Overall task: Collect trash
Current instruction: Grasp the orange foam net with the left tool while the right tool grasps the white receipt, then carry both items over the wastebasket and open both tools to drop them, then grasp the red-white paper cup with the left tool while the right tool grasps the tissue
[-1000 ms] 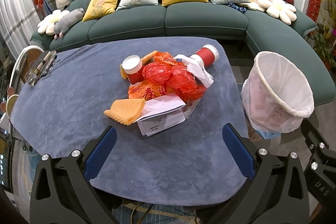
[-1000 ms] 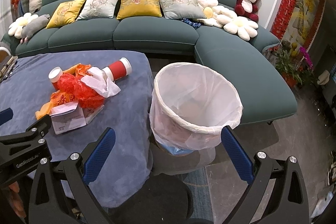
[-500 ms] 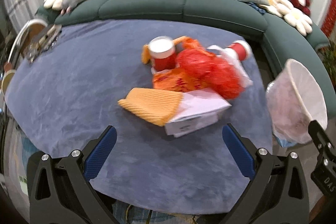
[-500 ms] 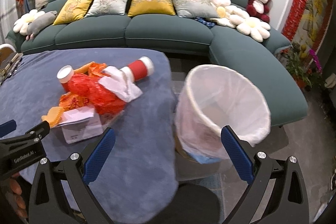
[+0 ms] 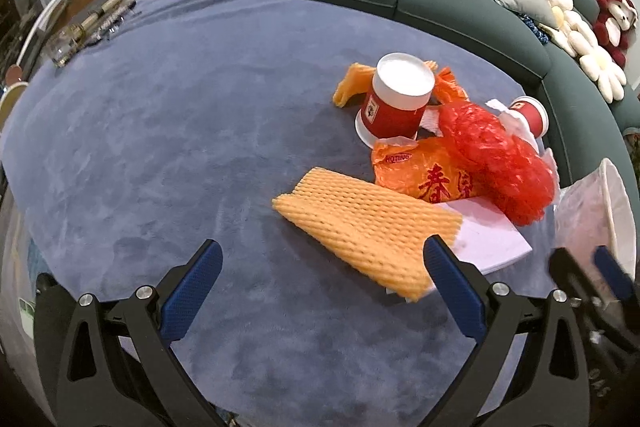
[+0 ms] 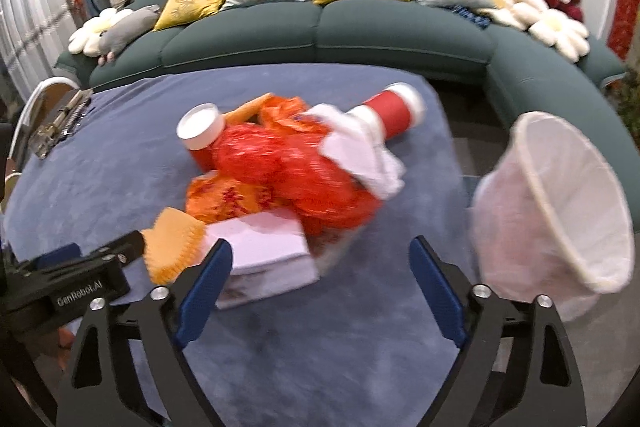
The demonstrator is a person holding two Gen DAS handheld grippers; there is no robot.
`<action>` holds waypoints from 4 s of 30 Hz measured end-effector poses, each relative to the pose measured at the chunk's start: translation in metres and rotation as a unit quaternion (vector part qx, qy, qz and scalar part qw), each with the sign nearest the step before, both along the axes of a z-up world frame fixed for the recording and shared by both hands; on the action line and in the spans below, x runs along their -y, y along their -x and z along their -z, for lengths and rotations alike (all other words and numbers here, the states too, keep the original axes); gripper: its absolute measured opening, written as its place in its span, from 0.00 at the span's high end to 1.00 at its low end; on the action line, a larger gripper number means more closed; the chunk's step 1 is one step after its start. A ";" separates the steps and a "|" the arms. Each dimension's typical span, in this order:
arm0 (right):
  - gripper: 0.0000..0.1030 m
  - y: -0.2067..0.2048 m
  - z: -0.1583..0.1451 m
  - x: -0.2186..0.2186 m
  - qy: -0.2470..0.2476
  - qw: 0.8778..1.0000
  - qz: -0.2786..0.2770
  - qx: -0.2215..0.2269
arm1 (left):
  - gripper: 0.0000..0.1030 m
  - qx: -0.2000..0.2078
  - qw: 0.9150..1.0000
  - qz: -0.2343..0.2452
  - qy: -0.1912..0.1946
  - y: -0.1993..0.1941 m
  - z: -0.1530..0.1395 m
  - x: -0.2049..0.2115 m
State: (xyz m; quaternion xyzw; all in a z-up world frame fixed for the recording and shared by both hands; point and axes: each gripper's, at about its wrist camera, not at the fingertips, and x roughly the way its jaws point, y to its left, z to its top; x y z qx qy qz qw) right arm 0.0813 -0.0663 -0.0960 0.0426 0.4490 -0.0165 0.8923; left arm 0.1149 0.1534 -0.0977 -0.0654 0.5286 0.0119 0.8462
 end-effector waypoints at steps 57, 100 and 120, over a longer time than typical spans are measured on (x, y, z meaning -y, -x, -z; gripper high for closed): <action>0.97 0.092 -0.084 0.197 -0.072 0.978 0.142 0.133 | 0.89 0.081 0.959 0.264 0.072 0.037 -0.095 0.237; 0.51 0.071 -0.076 0.212 -0.050 0.975 0.168 0.138 | 0.42 0.082 0.972 0.212 0.057 -0.002 -0.072 0.245; 0.49 0.016 -0.048 0.082 -0.062 0.993 0.053 0.082 | 0.26 0.065 0.996 0.047 0.034 -0.037 -0.040 0.083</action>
